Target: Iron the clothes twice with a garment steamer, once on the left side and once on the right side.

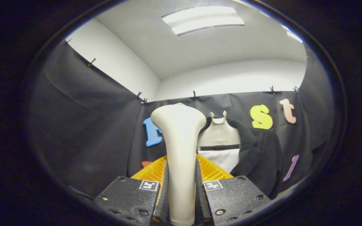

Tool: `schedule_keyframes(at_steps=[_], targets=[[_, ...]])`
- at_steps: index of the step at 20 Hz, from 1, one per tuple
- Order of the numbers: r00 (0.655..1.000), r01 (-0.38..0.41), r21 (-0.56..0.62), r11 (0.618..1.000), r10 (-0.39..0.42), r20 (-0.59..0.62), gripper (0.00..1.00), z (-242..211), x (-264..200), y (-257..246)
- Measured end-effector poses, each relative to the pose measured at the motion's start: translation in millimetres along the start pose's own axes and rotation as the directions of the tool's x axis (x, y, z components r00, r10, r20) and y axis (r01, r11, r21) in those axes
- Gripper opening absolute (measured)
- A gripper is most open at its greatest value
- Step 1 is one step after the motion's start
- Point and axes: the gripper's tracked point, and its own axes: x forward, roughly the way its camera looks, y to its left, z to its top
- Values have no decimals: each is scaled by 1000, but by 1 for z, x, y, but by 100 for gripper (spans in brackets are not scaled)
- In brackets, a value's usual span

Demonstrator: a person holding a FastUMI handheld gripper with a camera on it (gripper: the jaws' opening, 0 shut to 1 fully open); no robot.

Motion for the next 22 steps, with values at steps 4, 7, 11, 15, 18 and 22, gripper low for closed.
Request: schedule_keyframes(at_steps=[4, 7, 11, 15, 18, 22], targets=[[999, 14, -24, 1000, -15, -42, 39, -21, 24, 2], [995, 9, -37, 999, -13, -99, 39, -46, 28, 3], [988, 14, -45, 999, -21, -152, 39, -71, 24, -4], [982, 13, -39, 999, -20, -186, 39, -89, 12, -12], [977, 17, -48, 999, -27, -210, 39, -102, 2, -19], [971, 11, -58, 998, -25, -238, 39, -117, -12, -25]])
